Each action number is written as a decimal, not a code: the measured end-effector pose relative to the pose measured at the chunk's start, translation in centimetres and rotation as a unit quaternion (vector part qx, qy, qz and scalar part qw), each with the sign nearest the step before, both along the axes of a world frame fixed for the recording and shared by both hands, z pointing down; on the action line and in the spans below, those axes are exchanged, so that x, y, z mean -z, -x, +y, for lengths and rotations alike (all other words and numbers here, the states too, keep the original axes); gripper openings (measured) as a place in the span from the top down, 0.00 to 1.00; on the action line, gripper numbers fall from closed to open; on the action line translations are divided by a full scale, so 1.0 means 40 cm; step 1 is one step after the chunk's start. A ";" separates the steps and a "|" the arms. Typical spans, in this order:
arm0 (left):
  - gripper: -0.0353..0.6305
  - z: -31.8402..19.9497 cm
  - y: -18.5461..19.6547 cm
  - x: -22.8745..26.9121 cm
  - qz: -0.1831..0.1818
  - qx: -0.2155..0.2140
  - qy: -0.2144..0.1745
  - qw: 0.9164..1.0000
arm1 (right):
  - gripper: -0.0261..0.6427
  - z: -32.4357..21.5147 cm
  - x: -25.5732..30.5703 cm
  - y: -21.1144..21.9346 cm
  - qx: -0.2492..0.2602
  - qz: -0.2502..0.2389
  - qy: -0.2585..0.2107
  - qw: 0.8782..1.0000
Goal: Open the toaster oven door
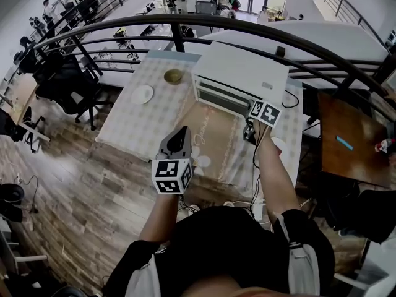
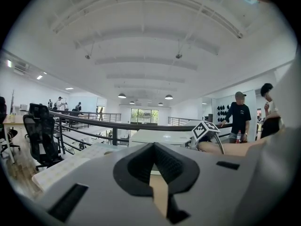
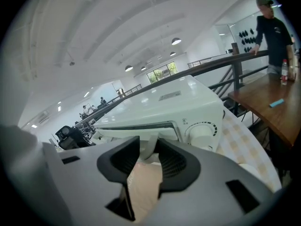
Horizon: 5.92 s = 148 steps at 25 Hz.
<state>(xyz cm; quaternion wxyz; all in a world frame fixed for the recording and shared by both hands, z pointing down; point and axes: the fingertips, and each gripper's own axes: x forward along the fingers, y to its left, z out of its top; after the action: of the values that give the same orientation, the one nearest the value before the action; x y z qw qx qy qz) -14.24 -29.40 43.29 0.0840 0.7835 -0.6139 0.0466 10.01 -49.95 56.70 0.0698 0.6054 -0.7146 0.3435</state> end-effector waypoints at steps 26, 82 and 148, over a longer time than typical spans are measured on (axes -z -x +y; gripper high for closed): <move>0.93 0.031 0.000 -0.016 0.001 -0.028 0.008 1.000 | 0.83 0.219 -0.093 0.068 -0.024 0.119 -0.018 0.992; 0.93 0.080 0.170 -0.163 -0.016 -0.077 0.071 0.994 | 0.86 0.443 -0.533 0.152 -0.068 0.186 0.060 0.978; 0.93 0.072 0.033 -0.082 0.012 -0.146 0.007 0.989 | 0.96 0.595 0.345 0.141 -0.066 0.157 -0.341 0.924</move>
<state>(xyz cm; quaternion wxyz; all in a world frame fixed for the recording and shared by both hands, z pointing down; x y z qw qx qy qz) -15.55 -26.53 46.56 0.0889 0.8647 -0.4916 0.0529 4.36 -26.16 42.92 -0.0524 0.6843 -0.7272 -0.0171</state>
